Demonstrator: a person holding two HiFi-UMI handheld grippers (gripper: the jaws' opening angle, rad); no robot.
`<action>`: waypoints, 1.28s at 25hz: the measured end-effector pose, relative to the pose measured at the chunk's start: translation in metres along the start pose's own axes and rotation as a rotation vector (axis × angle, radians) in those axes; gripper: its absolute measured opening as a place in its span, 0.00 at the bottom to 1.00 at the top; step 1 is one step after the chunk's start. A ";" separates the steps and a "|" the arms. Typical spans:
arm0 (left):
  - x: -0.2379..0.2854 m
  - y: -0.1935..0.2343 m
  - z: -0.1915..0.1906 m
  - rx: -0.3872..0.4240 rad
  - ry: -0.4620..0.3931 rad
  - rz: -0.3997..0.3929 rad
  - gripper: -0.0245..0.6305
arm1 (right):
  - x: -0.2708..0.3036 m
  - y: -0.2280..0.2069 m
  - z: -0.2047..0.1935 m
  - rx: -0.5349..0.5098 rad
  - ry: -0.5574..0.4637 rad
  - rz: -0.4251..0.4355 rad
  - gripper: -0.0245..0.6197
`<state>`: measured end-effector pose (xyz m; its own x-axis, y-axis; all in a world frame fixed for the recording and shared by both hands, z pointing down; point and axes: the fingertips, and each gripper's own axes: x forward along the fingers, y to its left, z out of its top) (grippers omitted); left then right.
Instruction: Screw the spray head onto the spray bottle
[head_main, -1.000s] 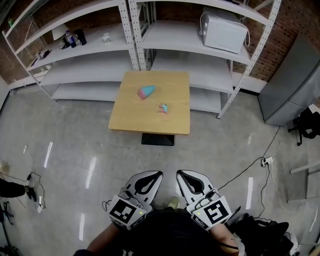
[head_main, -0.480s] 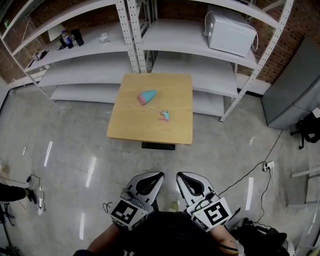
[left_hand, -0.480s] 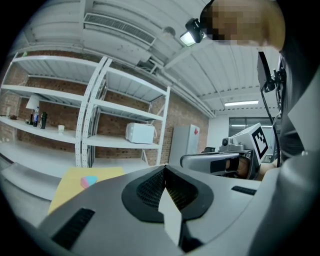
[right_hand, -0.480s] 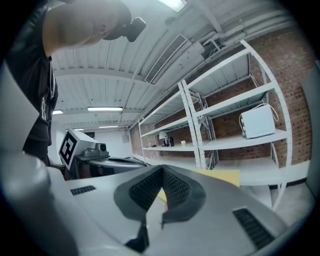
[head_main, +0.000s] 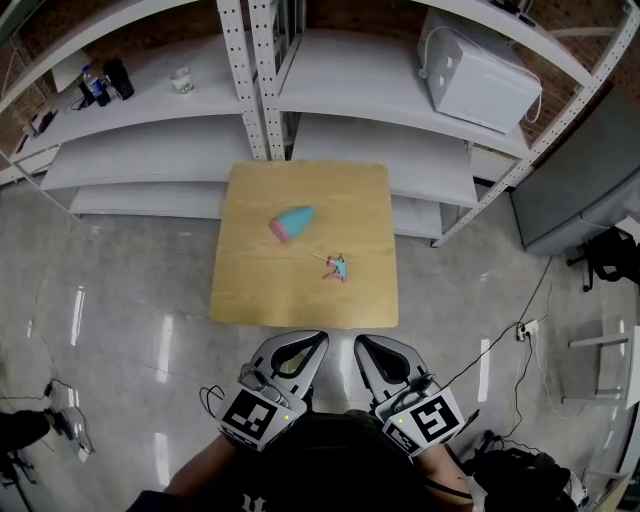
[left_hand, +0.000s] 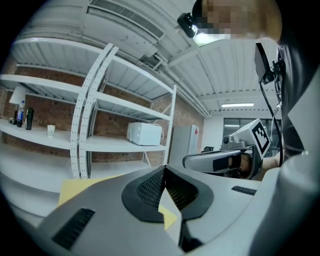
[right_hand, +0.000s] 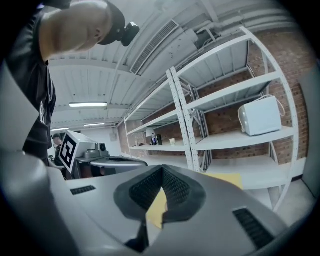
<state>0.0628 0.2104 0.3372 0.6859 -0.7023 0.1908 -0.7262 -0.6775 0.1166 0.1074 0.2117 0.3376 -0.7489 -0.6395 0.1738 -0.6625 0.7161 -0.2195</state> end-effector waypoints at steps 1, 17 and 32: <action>0.005 0.016 0.003 0.002 -0.006 -0.007 0.04 | 0.015 -0.005 0.003 0.007 0.000 -0.011 0.04; 0.118 0.124 -0.011 -0.059 0.077 0.050 0.04 | 0.120 -0.116 -0.006 0.049 0.072 0.032 0.04; 0.210 0.215 -0.090 -0.083 0.289 0.078 0.05 | 0.191 -0.195 -0.061 0.160 0.186 0.096 0.04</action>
<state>0.0466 -0.0631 0.4898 0.5947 -0.6519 0.4705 -0.7856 -0.5955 0.1680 0.0925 -0.0335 0.4723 -0.8082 -0.4979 0.3146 -0.5883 0.7082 -0.3903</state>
